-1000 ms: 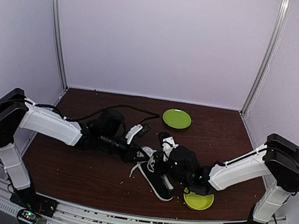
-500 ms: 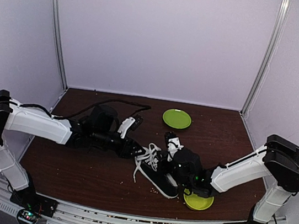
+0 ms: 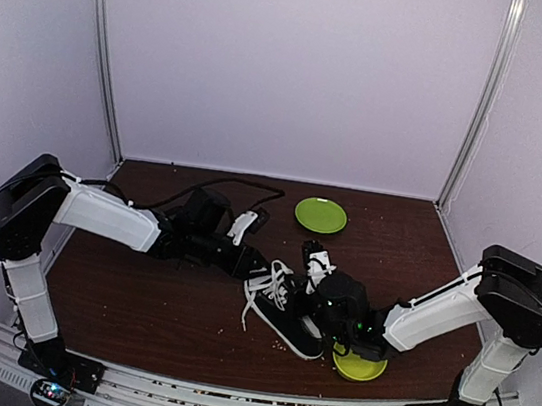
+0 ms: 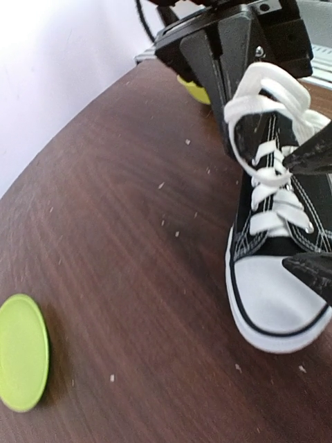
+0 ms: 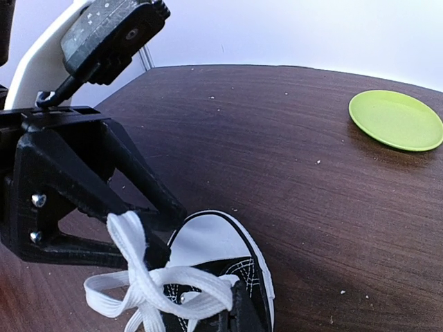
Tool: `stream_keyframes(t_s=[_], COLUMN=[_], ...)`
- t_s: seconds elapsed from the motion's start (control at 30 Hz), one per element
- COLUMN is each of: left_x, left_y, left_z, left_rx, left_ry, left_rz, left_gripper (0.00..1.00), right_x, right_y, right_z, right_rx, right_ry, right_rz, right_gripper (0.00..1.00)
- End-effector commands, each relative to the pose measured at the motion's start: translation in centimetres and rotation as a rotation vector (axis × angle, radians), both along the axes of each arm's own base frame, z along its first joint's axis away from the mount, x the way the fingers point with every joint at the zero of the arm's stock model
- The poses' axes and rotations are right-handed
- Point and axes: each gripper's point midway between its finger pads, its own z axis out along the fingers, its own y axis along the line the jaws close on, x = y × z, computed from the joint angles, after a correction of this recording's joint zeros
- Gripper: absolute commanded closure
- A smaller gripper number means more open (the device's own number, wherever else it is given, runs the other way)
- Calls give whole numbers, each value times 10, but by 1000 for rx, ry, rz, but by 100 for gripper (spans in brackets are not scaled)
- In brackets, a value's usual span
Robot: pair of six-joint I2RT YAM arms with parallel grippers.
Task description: Tie the shoes
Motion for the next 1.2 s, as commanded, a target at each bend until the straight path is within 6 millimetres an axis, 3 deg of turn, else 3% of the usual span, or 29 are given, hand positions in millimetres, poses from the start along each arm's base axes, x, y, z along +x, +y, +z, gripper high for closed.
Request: stream_keyframes(t_s=[0.0,0.27,0.43,0.63,0.8,0.87,1.17], left_x=[-18,-31,-28,-16,-10,-5,22], left_y=[-24,-33,-37,-38,-39,-37,-35], left_z=[13,0,-11,-16,-15,-11,14], left_rx=[-92,-89,-63,-33,-30,-24,-41], left_ry=[-35,-4,5,-19,-37,-64,-190], left_rz=[-190,-278,-273,-230,-211,-183,-66], left_gripper=[59,59,61,71,97,100,100], right_x=[0,0,0,-1,-2,-4,-34], right_y=[4,5,6,5,3,0,-23], right_z=[16,19,19,18,19,23,22], right_rx=[50,55,55,56,59,62,1], right_ry=[-18,-21,-20,-17,-17,-16,46], right_rz=[7,7,10,11,10,11,111], right_gripper=[100,100,100,100,100,99,50])
